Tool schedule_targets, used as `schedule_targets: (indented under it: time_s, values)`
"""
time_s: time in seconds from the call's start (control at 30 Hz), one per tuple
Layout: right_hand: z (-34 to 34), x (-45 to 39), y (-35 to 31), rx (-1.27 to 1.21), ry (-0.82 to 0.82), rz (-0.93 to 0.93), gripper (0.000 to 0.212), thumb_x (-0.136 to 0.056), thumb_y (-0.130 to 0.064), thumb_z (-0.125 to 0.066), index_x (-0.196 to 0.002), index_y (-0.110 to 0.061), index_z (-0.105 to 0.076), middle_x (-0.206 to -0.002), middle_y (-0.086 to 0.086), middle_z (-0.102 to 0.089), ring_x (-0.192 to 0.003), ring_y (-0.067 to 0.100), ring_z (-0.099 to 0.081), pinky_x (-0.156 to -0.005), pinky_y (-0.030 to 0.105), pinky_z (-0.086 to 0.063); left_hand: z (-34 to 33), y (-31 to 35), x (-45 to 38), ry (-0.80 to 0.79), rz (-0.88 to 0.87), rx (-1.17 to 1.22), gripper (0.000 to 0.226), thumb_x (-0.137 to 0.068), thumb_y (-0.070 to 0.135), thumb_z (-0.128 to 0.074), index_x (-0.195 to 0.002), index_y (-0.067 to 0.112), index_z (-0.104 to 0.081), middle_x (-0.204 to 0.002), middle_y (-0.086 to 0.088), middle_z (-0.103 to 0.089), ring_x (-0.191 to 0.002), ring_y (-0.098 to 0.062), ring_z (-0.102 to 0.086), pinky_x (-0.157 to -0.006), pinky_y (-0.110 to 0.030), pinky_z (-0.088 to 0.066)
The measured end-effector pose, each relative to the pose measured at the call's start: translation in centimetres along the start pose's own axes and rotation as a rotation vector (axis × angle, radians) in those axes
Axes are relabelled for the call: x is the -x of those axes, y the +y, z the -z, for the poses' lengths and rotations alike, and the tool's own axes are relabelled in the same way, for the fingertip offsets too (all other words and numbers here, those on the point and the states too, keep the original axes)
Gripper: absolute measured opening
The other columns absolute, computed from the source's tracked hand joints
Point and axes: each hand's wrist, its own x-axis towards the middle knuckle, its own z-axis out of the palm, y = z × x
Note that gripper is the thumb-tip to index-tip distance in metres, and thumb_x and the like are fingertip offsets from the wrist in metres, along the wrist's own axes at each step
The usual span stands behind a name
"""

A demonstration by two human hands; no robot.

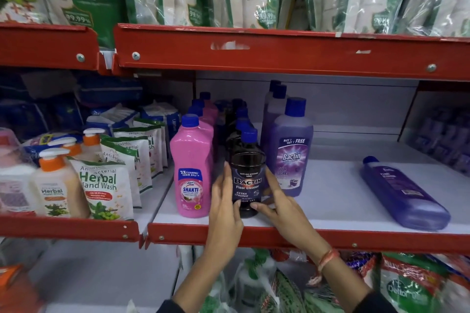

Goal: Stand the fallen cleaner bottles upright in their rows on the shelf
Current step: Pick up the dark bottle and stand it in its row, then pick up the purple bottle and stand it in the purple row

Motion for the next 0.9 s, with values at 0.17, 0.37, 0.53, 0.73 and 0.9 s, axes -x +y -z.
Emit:
schedule_targets:
  time_s: [0.17, 0.37, 0.53, 0.73, 0.9]
  values:
    - [1.7, 1.1, 1.4, -0.056, 0.122, 0.009, 0.068, -0.090, -0.037, -0.060, -0.147, -0.036, -0.023, -0.107, -0.012, -0.065, -0.094, -0.002, -0.062, -0.079, 0.009, -0.047, -1.4, 2.4, 1.3, 0.216, -0.347, -0.074, 0.058, -0.087, -0.011, -0.049, -0.139, 0.011, -0.038, -0.145, -0.012, -0.032, -0.139, -0.008, -0.029, -0.114, -0.015, -0.026]
    - [10.2, 2.9, 5.8, 0.155, 0.391, -0.040, 0.028, -0.093, -0.022, -0.059, -0.121, -0.021, -0.064, -0.105, -0.004, -0.072, -0.094, 0.013, -0.066, -0.072, 0.005, -0.044, -8.6, 7.1, -1.1, -0.001, -0.341, 0.003, 0.031, -0.093, 0.005, -0.044, -0.123, 0.012, -0.050, -0.116, -0.006, -0.055, -0.106, -0.014, -0.055, -0.095, -0.026, -0.045]
    - [17.4, 4.0, 10.6, 0.448, 0.565, -0.289, 0.033, -0.094, -0.024, -0.054, -0.123, -0.010, -0.063, -0.118, 0.018, -0.067, -0.107, 0.037, -0.061, -0.083, 0.042, -0.051, -17.7, 10.0, -2.5, -0.251, -0.176, -0.009, 0.032, -0.086, 0.013, -0.043, -0.117, 0.018, -0.054, -0.112, -0.005, -0.060, -0.093, -0.024, -0.063, -0.083, -0.038, -0.053]
    - [22.8, 4.5, 15.9, 0.542, 0.363, -0.652, 0.042, -0.095, -0.033, -0.048, -0.122, -0.001, -0.056, -0.120, 0.026, -0.062, -0.115, 0.042, -0.053, -0.092, 0.044, -0.045, -26.0, 12.8, -4.8, -0.518, 0.129, -0.160, 0.037, -0.092, 0.033, -0.045, -0.119, 0.010, -0.054, -0.116, -0.016, -0.066, -0.101, -0.037, -0.063, -0.090, -0.040, -0.052]
    - [25.2, 3.7, 17.5, 0.102, 0.286, -0.735, 0.054, -0.093, -0.035, -0.055, -0.133, 0.000, -0.050, -0.136, 0.024, -0.054, -0.123, 0.038, -0.053, -0.100, 0.040, -0.041, -29.3, 13.6, -6.1, -0.609, 0.321, -0.117, 0.044, -0.087, 0.047, -0.050, -0.099, 0.009, -0.067, -0.104, -0.016, -0.072, -0.095, -0.035, -0.066, -0.086, -0.040, -0.054]
